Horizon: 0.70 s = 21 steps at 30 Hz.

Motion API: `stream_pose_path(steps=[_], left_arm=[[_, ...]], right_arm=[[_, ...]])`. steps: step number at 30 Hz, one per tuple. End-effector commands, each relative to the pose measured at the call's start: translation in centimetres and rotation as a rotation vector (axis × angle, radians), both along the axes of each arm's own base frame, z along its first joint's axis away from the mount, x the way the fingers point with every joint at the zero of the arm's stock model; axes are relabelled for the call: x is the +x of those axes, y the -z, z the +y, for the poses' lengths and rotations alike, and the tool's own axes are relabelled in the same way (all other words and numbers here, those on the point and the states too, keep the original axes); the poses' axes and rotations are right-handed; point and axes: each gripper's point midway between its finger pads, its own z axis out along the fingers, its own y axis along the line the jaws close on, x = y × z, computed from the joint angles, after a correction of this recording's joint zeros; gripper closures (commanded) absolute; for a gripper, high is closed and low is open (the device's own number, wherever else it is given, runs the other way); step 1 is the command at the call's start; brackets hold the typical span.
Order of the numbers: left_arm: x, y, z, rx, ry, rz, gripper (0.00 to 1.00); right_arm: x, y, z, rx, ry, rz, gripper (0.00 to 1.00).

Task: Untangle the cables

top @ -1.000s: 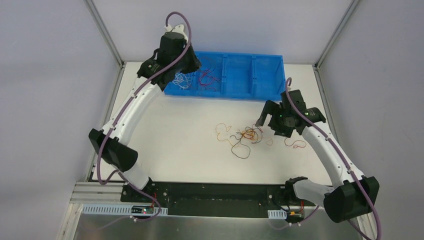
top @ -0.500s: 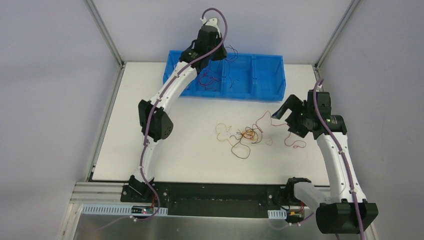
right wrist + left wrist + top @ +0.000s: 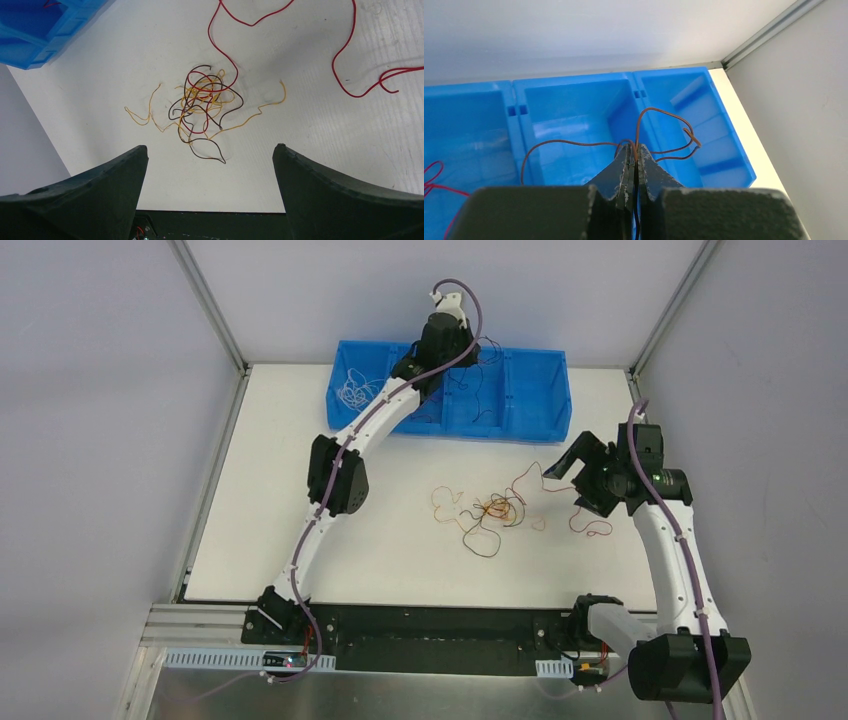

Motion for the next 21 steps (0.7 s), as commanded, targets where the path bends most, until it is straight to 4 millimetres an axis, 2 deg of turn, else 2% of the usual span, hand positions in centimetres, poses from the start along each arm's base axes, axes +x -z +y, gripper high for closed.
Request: stream_pose_path(steps=[1, 7, 10, 11, 13, 14, 16, 21], left_arm=[[0.6, -4.2, -1.4, -0.082, 0.022, -0.138, 1.0], [0.9, -1.6, -2.9, -0.132, 0.052, -0.098, 1.0], [1.3, -0.2, -2.5, -0.115, 0.025, -0.073, 1.0], [1.5, 0.4, -2.2, -0.105, 0.012, -0.06, 0.91], [1.7, 1.0, -1.2, -0.081, -0.027, -0.042, 0.68], [1.7, 0.8, -0.7, -0.074, -0.041, -0.039, 0.6], [1.4, -0.3, -0.2, -0.061, -0.044, -0.049, 0.52], [-0.5, -3.5, 1.6, -0.007, -0.058, -0.05, 0.42]], right_arm=[[0.5, -1.0, -0.4, 0.016, -0.004, -0.034, 0.0], [0.6, -0.2, -0.4, 0.032, -0.001, -0.014, 0.01], [0.7, -0.2, -0.3, 0.041, -0.003, -0.016, 0.01], [0.7, -0.3, -0.2, 0.045, -0.006, -0.016, 0.01], [0.8, -0.4, -0.1, 0.049, -0.012, -0.018, 0.01], [0.9, -0.6, -0.1, 0.049, -0.014, -0.02, 0.0], [1.0, -0.8, 0.0, 0.054, -0.022, -0.024, 0.0], [0.9, -1.9, 0.6, 0.084, -0.036, -0.031, 0.01]])
